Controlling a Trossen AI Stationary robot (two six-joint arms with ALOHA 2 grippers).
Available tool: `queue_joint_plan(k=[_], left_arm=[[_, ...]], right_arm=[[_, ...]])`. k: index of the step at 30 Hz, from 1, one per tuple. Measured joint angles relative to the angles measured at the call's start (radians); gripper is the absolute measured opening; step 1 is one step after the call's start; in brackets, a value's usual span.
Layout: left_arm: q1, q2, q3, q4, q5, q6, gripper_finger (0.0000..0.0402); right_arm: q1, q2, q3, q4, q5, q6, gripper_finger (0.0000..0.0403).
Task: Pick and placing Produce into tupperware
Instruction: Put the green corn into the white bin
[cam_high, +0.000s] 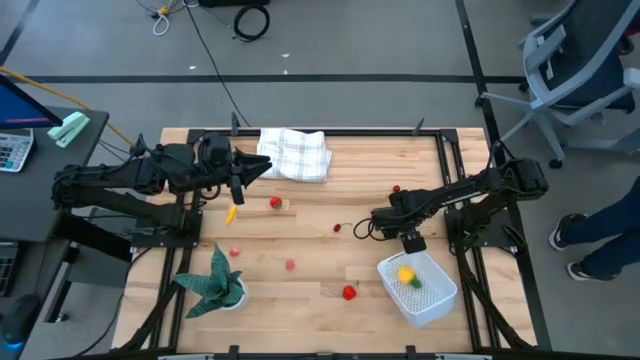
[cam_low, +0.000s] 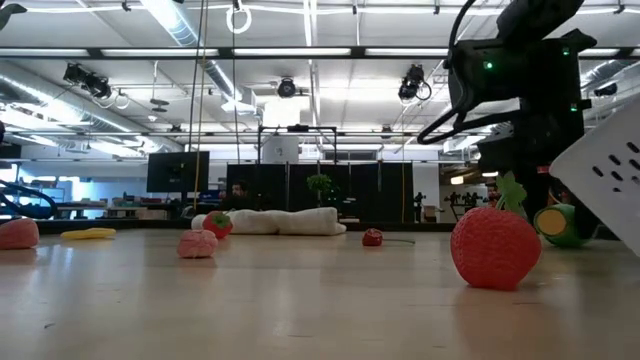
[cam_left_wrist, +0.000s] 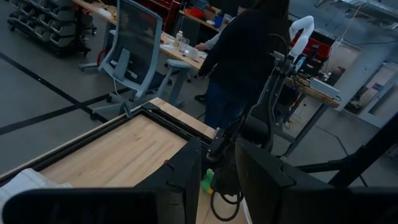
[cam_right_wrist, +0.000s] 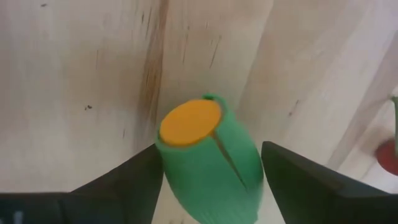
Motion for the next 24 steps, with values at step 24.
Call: queue_joint_plan(k=[24], left_arm=[[0.000, 0.000, 0.000, 0.000, 0.000, 0.001, 0.0107]], right_arm=[[0.011, -0.147, 0.011, -0.083, -0.057, 0.097, 0.0232]])
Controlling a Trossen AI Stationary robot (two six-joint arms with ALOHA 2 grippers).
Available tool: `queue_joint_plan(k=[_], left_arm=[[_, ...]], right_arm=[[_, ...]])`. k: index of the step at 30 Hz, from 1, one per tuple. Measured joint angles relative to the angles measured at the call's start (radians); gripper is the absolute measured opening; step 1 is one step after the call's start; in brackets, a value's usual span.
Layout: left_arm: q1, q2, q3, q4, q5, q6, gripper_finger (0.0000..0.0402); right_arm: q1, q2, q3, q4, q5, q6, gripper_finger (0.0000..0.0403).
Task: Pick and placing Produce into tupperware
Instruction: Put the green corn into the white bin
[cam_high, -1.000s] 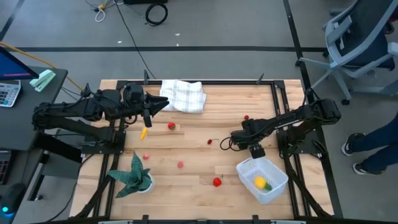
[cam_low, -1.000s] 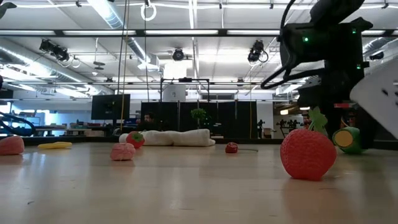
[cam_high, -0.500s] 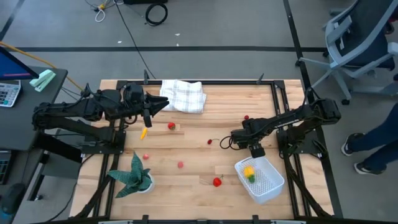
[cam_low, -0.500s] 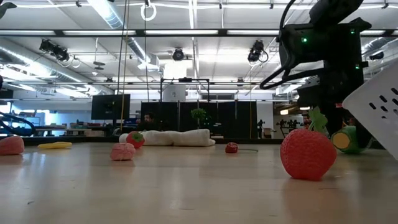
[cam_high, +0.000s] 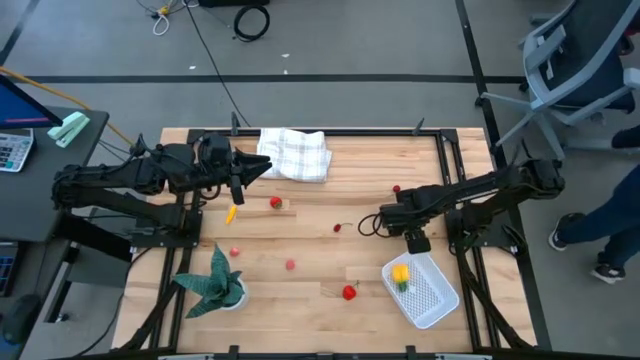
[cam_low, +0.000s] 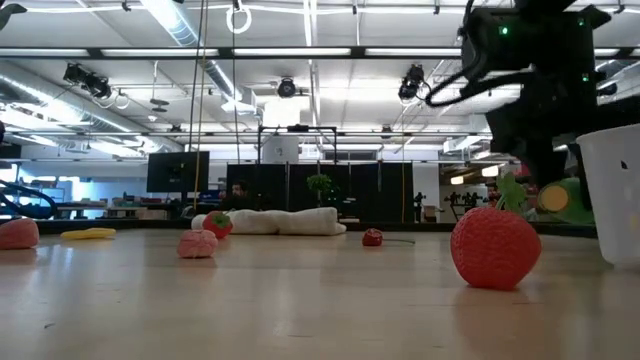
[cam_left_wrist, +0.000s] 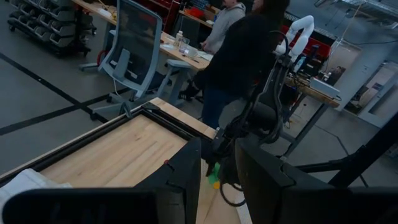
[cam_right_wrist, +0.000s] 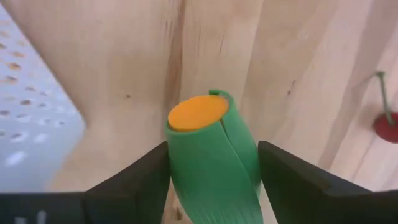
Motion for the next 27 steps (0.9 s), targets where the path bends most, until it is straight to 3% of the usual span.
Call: queue_joint_plan(k=[7, 14, 20, 27], left_arm=[[0.000, 0.000, 0.000, 0.000, 0.000, -0.001, 0.0107], [0.000, 0.000, 0.000, 0.000, 0.000, -0.001, 0.0107], [0.000, 0.000, 0.000, 0.000, 0.000, -0.001, 0.0107], [0.000, 0.000, 0.000, -0.001, 0.000, 0.017, 0.0107]], right_arm=[[0.001, -0.066, 0.128, -0.177, -0.080, 0.216, 0.0231], [0.080, -0.141, 0.237, -0.172, -0.358, 0.523, 0.0232], [0.309, -0.151, 0.241, -0.087, -0.365, 0.755, 0.0230], [0.570, -0.016, 0.237, 0.072, -0.278, 0.870, 0.0234]])
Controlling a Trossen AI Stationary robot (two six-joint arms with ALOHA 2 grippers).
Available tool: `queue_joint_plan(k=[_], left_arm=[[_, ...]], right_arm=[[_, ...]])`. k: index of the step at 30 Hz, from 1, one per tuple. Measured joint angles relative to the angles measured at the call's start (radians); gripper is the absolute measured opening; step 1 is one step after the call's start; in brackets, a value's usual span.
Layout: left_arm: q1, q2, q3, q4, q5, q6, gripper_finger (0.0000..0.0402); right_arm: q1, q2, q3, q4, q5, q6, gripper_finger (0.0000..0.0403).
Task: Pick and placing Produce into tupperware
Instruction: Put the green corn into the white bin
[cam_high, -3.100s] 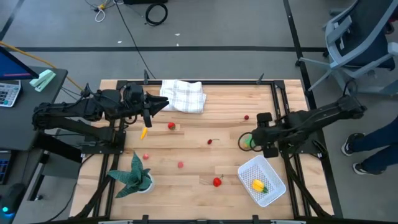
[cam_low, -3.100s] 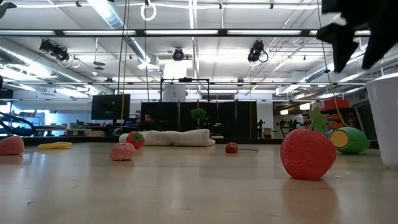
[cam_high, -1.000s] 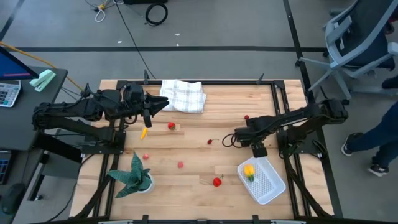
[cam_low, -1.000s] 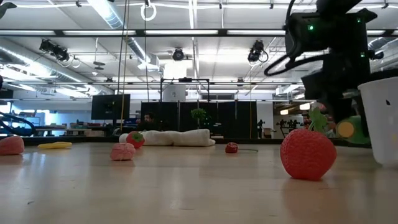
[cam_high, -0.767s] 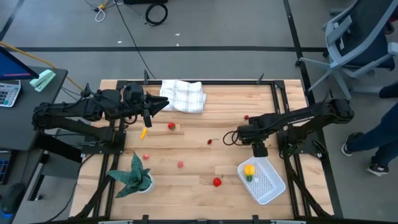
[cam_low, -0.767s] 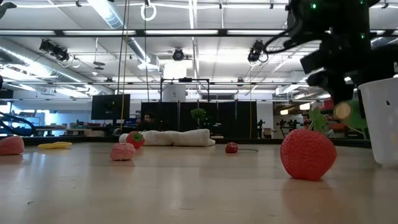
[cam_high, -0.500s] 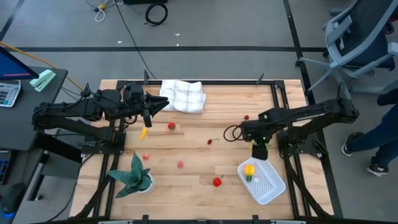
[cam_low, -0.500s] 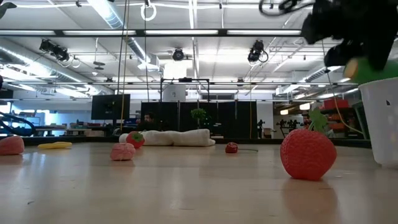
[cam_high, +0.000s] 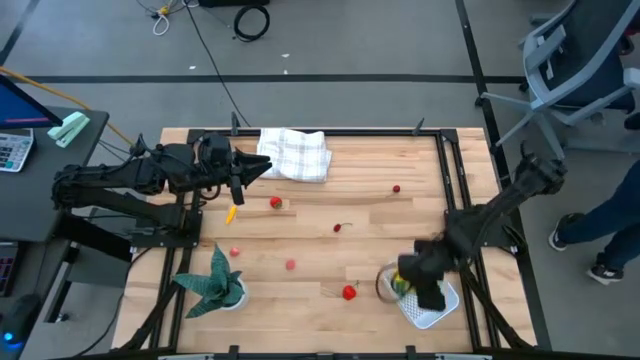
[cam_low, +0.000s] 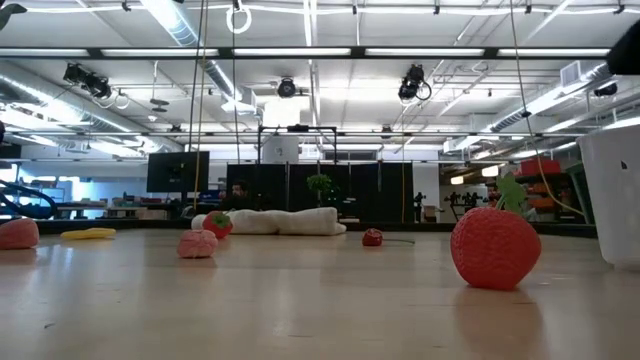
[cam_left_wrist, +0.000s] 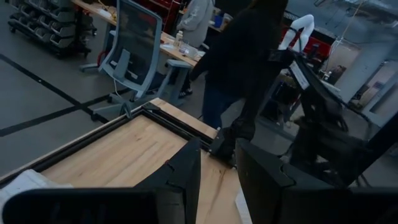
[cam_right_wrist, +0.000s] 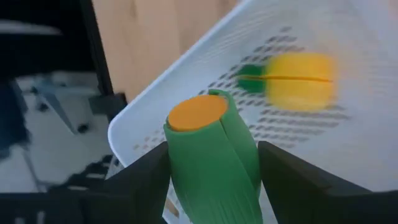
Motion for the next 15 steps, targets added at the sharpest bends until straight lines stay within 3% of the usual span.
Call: queue_joint_plan(k=[6, 15], left_arm=[[0.000, 0.000, 0.000, 0.000, 0.000, 0.084, 0.0107], [0.000, 0.000, 0.000, 0.001, 0.000, 0.097, 0.0107]], right_arm=[[0.106, 0.169, -0.002, 0.044, -0.056, -0.068, 0.0234], [0.120, 0.321, -0.002, 0.044, -0.078, -0.071, 0.0257]])
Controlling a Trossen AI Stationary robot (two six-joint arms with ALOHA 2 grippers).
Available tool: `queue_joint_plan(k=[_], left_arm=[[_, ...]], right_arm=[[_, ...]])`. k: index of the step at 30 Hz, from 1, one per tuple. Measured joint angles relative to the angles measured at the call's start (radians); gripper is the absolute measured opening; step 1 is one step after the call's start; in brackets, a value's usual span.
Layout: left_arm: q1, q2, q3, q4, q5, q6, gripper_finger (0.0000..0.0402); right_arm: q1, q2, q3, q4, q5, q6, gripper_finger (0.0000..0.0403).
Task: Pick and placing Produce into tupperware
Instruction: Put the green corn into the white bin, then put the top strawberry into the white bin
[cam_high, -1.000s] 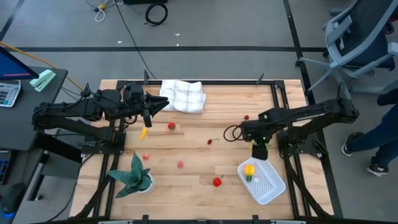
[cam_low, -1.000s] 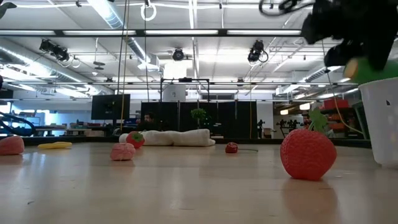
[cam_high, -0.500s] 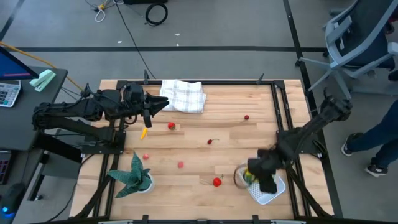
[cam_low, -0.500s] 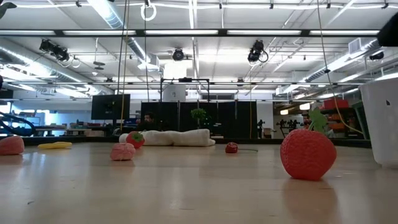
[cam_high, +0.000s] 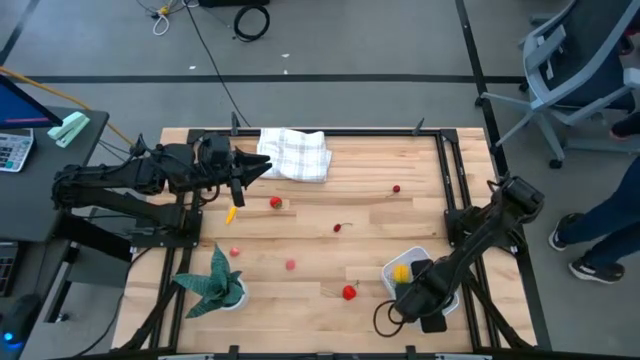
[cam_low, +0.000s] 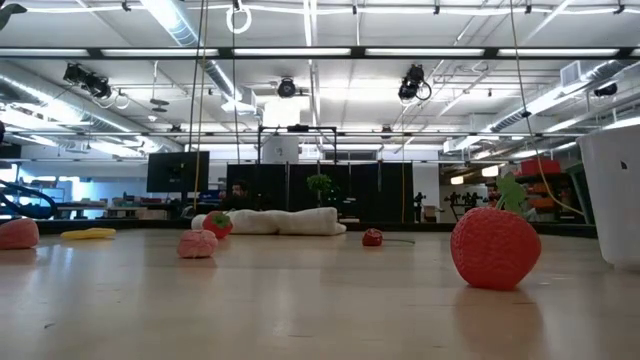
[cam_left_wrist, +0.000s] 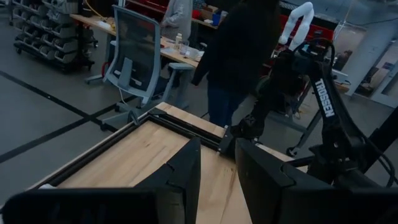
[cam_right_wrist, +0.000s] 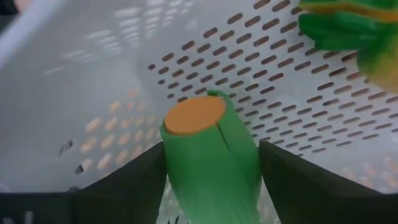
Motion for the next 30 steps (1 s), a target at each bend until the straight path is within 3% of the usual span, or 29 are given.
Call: queue_joint_plan(k=[8, 16, 20, 25, 30], left_arm=[[0.000, 0.000, 0.000, 0.000, 0.000, 0.000, 0.0107], [0.000, 0.000, 0.000, 0.001, 0.000, -0.073, 0.0107], [0.000, 0.000, 0.000, 0.001, 0.000, -0.097, 0.0107], [0.000, 0.000, 0.000, -0.005, 0.000, -0.098, 0.0107], [0.001, 0.000, 0.000, -0.169, 0.000, -0.156, 0.0107]], right_arm=[[-0.027, 0.003, 0.003, 0.001, -0.021, -0.019, 0.0305], [-0.098, 0.003, 0.125, -0.008, -0.243, 0.073, 0.0314], [-0.122, 0.003, 0.246, -0.049, -0.287, 0.071, 0.0303], [-0.139, 0.002, 0.410, -0.242, -0.249, -0.048, 0.0289], [-0.139, 0.001, 0.479, -0.486, -0.074, -0.203, 0.0280]])
